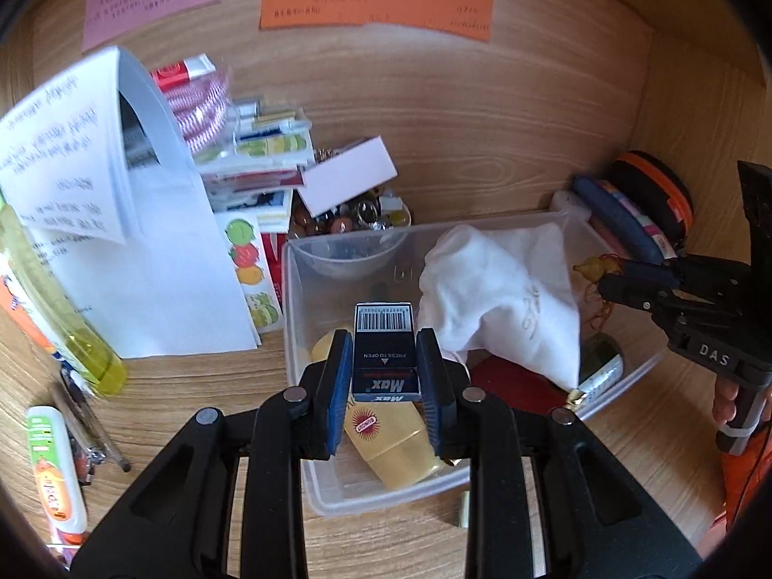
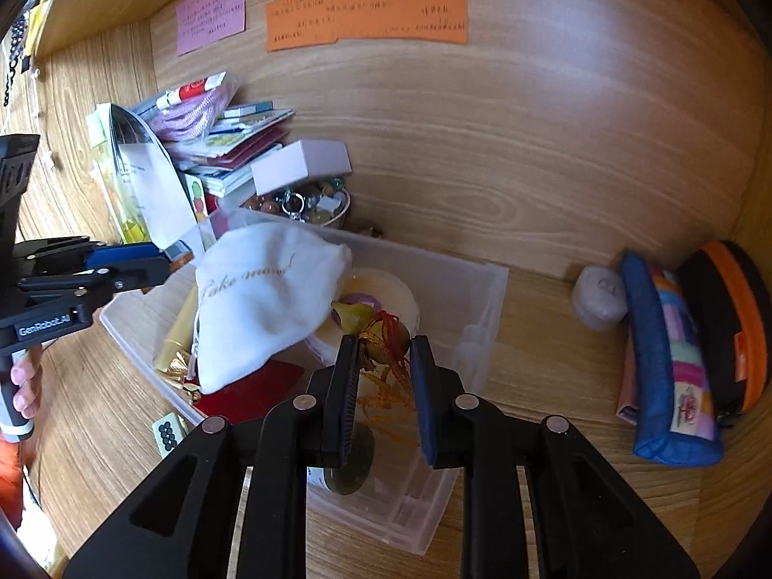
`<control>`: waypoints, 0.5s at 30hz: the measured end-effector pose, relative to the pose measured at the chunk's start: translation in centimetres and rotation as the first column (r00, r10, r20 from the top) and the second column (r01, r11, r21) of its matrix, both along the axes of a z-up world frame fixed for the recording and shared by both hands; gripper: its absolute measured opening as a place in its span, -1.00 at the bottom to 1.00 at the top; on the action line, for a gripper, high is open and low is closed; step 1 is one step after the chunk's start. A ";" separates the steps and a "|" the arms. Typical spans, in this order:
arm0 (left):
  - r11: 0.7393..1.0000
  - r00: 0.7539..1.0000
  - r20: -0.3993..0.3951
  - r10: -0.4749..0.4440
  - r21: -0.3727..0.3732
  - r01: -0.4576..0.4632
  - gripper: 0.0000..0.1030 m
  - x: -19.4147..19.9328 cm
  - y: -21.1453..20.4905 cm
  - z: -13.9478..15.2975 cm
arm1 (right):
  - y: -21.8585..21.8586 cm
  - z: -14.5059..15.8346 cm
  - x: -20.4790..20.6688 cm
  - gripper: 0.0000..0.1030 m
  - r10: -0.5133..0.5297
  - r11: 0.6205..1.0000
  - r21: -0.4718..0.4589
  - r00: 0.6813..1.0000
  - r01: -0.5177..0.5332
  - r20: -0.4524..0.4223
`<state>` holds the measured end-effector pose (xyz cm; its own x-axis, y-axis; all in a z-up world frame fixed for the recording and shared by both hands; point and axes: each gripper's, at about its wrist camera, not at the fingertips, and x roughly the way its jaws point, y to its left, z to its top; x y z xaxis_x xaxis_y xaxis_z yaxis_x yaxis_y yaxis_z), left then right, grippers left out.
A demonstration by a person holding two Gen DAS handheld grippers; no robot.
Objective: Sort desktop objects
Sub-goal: 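Carry the Max pack and orange string over the clear box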
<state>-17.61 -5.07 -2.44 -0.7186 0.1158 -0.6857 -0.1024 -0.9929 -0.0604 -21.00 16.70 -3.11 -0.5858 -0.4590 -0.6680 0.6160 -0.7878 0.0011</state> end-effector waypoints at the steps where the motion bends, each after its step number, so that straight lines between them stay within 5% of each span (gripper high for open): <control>1: 1.000 1.000 0.005 0.002 0.007 -0.002 -0.49 -0.1 0.0 -0.3 | 0.0 -0.3 0.0 -0.62 0.004 1.000 -0.003 1.000 -0.004 0.003; 15: 1.000 1.000 0.016 -0.019 0.001 0.019 -0.49 -0.8 0.8 -1.8 | 0.0 -1.6 -0.3 -0.61 0.052 0.998 -0.025 0.998 -0.051 0.032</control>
<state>-18.40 -4.26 -4.20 -0.7052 0.1295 -0.6971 -0.1201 -0.9908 -0.0627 -21.30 16.65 -4.74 -0.5390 -0.5040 -0.6749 0.6549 -0.7546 0.0405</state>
